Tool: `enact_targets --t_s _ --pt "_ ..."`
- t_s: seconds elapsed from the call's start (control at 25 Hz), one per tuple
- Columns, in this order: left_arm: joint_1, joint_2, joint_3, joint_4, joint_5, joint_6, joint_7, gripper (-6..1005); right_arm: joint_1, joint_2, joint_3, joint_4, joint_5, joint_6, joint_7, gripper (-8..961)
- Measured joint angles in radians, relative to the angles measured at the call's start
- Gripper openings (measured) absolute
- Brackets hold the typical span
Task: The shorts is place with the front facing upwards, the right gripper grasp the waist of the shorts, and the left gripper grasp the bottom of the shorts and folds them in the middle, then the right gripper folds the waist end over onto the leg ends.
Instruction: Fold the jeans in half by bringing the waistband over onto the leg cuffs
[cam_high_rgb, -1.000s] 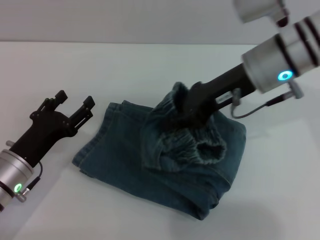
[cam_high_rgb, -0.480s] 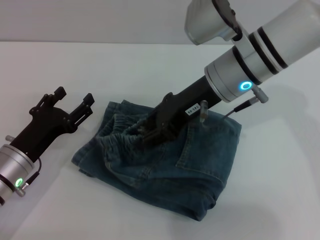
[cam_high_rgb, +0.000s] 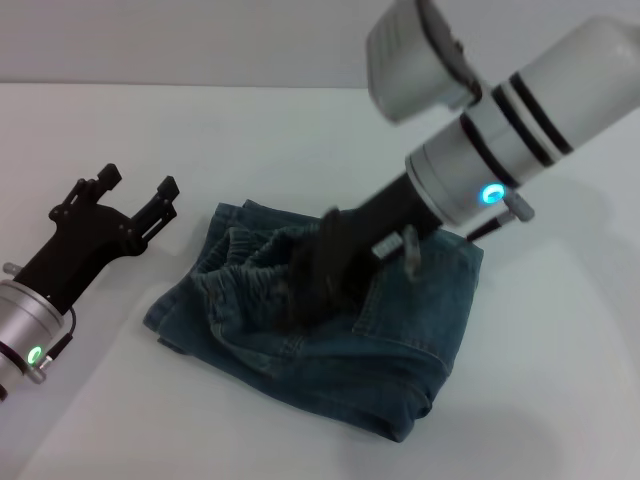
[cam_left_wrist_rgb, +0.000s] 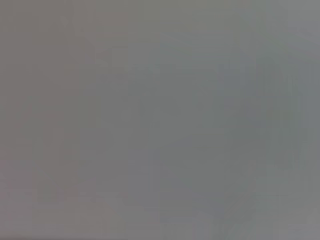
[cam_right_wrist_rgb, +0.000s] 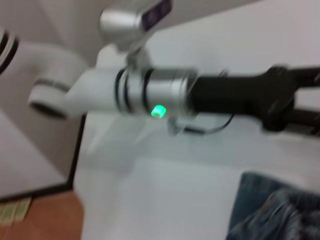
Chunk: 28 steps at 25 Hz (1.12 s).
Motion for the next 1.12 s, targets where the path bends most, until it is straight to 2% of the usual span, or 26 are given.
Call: enact_targets --t_s 0.12,0.28,0.64,0.84,0.88,1.12 --pt "-0.005 0.001 -0.016 0.003 0.0 0.0 0.001 843 -0.009 -0.001 -0.065 -0.005 -0.006 -0.003 0.012 407" --pt "-0.006 0.002 -0.034 0.002 0.0 0.0 0.001 843 -0.014 0.0 -0.098 0.003 -0.013 0.04 0.031 407" --pt "-0.002 -0.001 -0.044 -0.01 0.0 0.0 0.001 843 -0.025 0.006 -0.132 0.019 -0.008 0.265 0.028 408" --pt "0.005 -0.004 -0.046 -0.016 0.0 -0.002 0.001 843 -0.026 0.012 -0.225 0.078 0.122 0.483 0.013 407" --pt "0.007 -0.004 -0.046 -0.017 0.0 -0.002 0.001 843 -0.032 0.012 -0.29 0.086 0.193 0.552 -0.005 407" --pt "0.015 -0.005 -0.049 -0.029 0.0 -0.003 0.001 843 -0.06 0.012 -0.337 0.068 0.26 0.633 -0.044 408"
